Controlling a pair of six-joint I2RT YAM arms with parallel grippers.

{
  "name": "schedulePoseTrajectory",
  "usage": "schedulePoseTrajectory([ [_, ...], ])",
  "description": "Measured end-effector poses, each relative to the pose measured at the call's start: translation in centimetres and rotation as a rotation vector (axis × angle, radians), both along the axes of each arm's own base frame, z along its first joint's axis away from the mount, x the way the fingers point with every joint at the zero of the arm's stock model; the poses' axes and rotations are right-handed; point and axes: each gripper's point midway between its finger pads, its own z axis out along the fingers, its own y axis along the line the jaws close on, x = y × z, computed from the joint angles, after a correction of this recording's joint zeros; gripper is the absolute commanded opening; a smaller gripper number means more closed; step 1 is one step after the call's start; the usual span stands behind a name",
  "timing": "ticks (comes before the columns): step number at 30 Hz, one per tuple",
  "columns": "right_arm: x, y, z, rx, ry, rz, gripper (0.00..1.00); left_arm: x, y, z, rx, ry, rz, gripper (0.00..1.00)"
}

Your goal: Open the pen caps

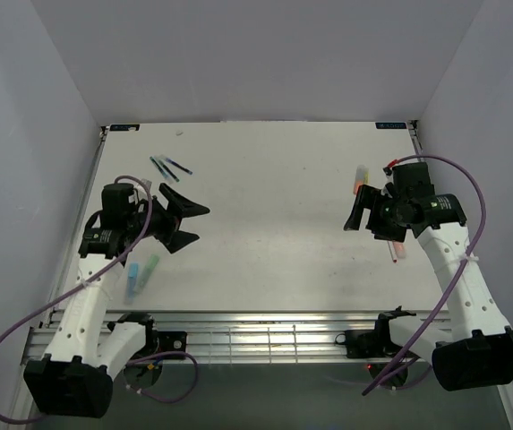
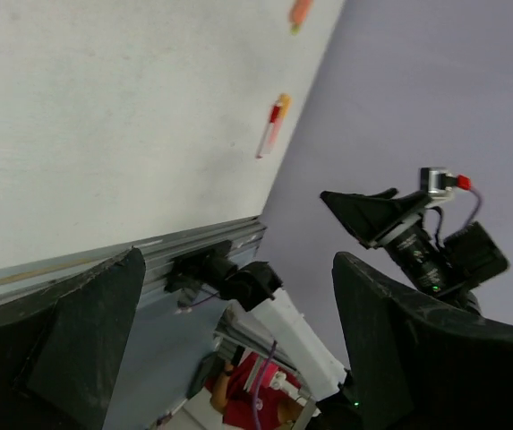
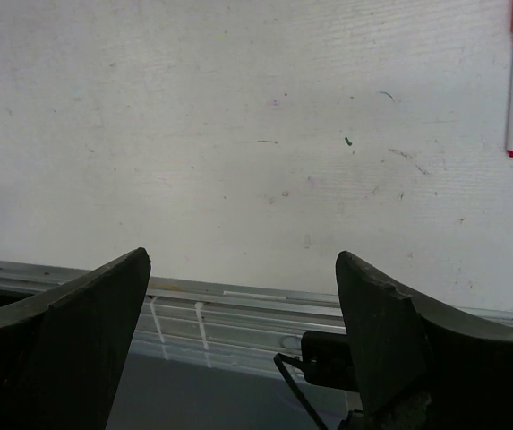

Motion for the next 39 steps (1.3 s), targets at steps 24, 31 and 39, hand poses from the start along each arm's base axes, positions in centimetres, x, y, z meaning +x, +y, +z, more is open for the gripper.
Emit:
schedulePoseTrajectory([
  [24, 3.1, -7.6, -6.9, -0.203, 0.36, -0.23, 0.94, 7.2, 6.3, -2.8, 0.553, 0.209, -0.094, 0.81],
  [31, 6.4, -11.4, -9.2, -0.247, 0.434, -0.331, 0.99, 10.0, 5.9, -3.2, 0.54, 0.266, -0.119, 0.81],
  [39, 7.0, -15.6, -10.5, -0.27, 0.461, -0.449, 0.9, 11.4, 5.4, -3.8, 0.516, 0.31, -0.144, 0.82],
])
